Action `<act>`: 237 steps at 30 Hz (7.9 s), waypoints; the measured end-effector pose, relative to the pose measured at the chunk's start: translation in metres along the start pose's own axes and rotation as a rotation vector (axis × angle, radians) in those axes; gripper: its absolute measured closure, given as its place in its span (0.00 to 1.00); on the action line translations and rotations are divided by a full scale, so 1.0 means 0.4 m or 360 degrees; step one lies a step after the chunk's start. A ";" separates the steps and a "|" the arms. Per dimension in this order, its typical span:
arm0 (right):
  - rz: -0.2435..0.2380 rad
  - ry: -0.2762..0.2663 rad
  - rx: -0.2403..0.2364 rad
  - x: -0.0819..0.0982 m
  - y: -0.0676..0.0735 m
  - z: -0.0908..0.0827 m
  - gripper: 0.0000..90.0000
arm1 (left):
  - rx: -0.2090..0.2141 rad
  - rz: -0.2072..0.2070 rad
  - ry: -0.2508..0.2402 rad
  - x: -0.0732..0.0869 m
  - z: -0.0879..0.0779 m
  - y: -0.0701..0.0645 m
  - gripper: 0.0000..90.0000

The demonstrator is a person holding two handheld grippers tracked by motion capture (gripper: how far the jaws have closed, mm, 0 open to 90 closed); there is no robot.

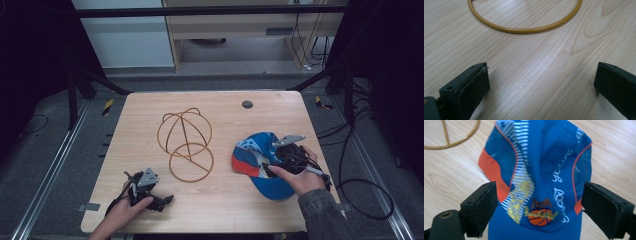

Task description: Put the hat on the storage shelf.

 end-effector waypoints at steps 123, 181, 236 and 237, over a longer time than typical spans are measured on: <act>-0.0236 -0.0341 -0.0253 -0.259 -0.057 -0.289 1.00 | -0.0021 -0.0025 -0.0014 -0.003 0.004 -0.003 0.00; -0.0468 -0.0594 -0.0388 -0.602 0.089 -0.263 1.00 | -0.0023 -0.0026 -0.0010 -0.003 0.004 -0.004 0.00; -0.0622 -0.0309 -0.0532 -0.742 0.232 -0.052 0.99 | -0.0021 -0.0031 -0.0015 -0.003 0.004 -0.005 0.00; -0.0621 -0.0310 -0.0534 -0.741 0.232 -0.051 0.98 | -0.0021 -0.0031 -0.0015 -0.003 0.004 -0.005 0.00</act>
Point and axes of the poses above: each handheld gripper's, and its own axes: z roughly forward along the jaws, x roughly out of its underside, y roughly to its left, the point moved 5 cm from there along z, roughly forward along the jaws, and after that the axes turned 12 degrees about -z, right-handed, at the moved point
